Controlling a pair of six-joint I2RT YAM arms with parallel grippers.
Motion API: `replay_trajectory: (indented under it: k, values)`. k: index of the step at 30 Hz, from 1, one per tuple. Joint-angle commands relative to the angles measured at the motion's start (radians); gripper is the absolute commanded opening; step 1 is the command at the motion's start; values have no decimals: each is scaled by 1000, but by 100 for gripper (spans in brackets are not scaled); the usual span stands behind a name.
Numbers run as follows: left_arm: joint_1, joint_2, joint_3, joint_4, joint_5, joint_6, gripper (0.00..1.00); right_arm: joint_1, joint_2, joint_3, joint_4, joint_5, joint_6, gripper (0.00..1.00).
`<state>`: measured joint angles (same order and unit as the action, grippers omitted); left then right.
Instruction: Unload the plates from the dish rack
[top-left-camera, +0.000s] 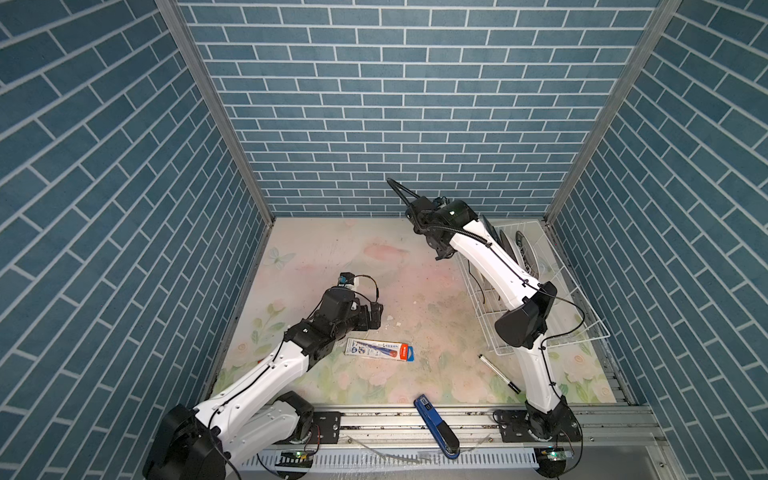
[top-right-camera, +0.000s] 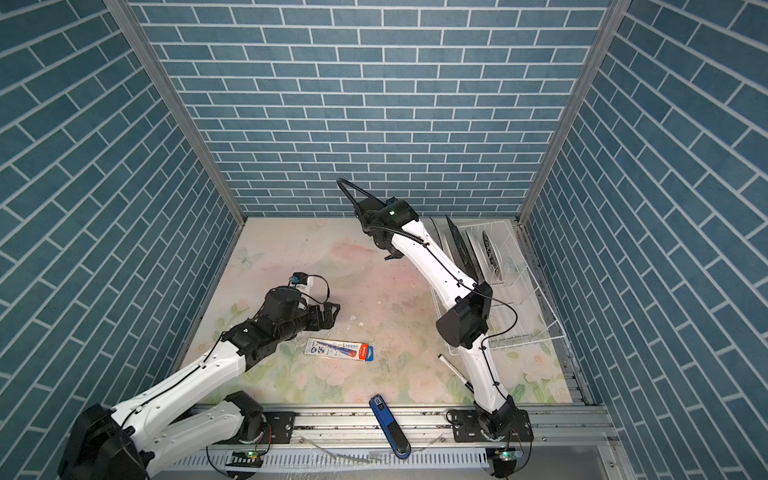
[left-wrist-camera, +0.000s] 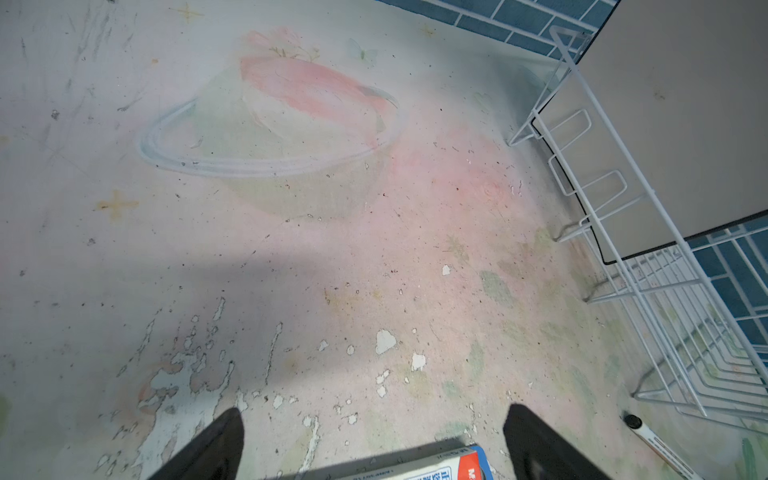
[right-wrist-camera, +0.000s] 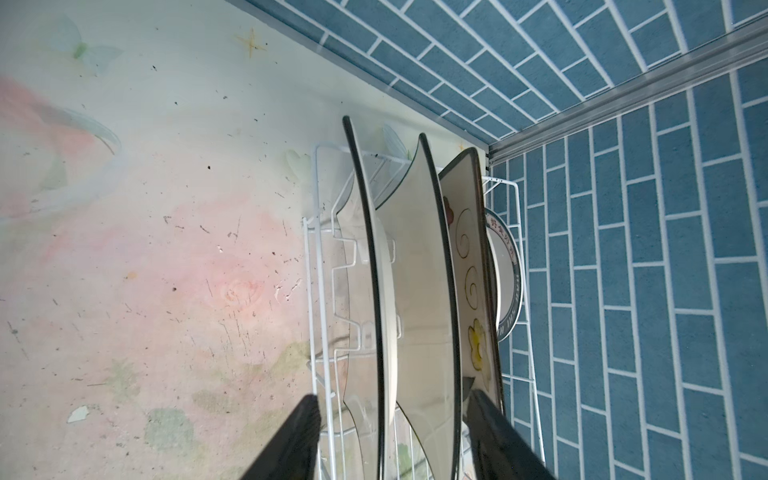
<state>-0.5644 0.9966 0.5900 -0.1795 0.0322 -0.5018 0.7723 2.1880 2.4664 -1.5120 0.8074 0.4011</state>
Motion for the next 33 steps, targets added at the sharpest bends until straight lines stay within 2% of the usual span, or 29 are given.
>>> replay_trajectory:
  k: [1, 3, 21, 33]
  values:
    - [-2, -3, -13, 24, 17, -10, 100, -7, -2, -23, -11, 30, 64, 55]
    - [-3, 2, -7, 21, 20, -4, 100, -13, 28, -36, -12, 38, 72, 54]
    - [-3, 33, -3, 37, 36, -6, 100, -77, -11, -219, 100, -25, 78, 41]
    - [-3, 49, 21, 22, 32, 0, 100, -92, -6, -225, 102, -28, 80, 32]
